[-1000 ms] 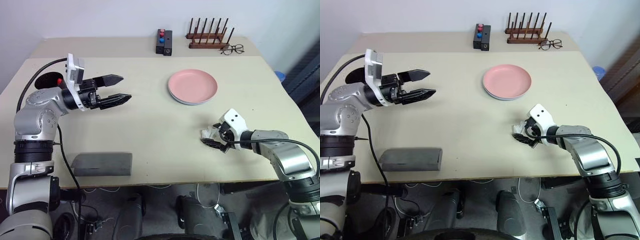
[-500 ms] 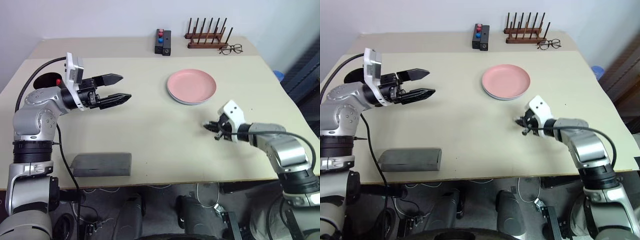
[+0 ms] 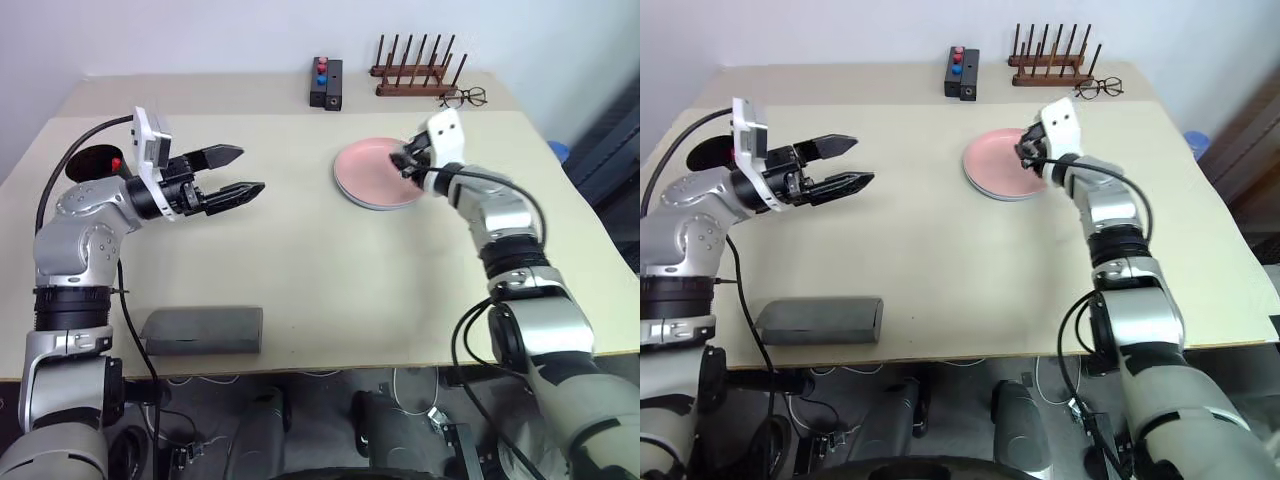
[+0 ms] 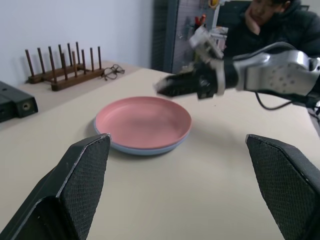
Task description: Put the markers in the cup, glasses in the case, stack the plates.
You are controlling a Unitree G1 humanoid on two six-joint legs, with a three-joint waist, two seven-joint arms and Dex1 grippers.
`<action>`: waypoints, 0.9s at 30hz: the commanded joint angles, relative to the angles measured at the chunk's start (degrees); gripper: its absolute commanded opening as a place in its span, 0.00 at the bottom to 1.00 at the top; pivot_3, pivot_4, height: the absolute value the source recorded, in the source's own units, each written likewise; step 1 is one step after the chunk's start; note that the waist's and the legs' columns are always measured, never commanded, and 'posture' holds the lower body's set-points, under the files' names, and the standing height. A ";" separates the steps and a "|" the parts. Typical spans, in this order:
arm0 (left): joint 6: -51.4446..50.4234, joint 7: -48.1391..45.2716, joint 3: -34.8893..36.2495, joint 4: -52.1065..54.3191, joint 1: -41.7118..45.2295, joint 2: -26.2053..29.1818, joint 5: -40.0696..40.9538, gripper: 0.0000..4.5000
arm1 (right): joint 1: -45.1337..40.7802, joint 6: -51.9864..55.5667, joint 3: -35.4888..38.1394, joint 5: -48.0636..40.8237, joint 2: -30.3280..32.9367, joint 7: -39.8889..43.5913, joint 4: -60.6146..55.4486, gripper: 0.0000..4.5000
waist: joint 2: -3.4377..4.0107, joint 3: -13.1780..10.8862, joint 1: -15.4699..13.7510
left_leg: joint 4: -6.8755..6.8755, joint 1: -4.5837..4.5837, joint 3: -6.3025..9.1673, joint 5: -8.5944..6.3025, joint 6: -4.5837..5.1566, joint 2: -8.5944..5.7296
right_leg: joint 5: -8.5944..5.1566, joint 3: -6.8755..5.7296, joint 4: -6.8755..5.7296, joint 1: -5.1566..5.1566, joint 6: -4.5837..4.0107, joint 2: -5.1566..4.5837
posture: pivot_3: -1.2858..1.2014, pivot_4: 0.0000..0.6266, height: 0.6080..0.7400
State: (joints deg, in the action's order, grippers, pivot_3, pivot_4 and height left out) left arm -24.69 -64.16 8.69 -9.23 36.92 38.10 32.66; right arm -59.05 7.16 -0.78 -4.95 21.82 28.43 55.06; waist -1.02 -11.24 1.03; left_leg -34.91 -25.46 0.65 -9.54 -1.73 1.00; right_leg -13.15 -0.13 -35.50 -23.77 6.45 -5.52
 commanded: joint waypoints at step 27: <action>0.17 -3.03 4.07 8.02 -14.63 1.73 4.18 1.00 | 42.37 28.87 19.18 -41.81 27.48 39.06 -72.61 0.99 | 0.06 -0.03 -0.21 | -0.12 0.10 -0.03 -0.03 -0.03 0.11 | -0.14 0.00 -0.01 0.06 -0.20 -0.03 | 0.52 0.24 1.00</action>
State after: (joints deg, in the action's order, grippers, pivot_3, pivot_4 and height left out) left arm -24.49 -66.25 12.37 -1.94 22.07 38.49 36.50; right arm -16.42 34.99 16.05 -43.95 48.50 67.77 -13.93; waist -0.96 -11.27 0.82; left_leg -35.05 -25.35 0.61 -9.56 -1.77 1.13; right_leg -13.27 -0.12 -35.50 -23.71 6.23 -5.55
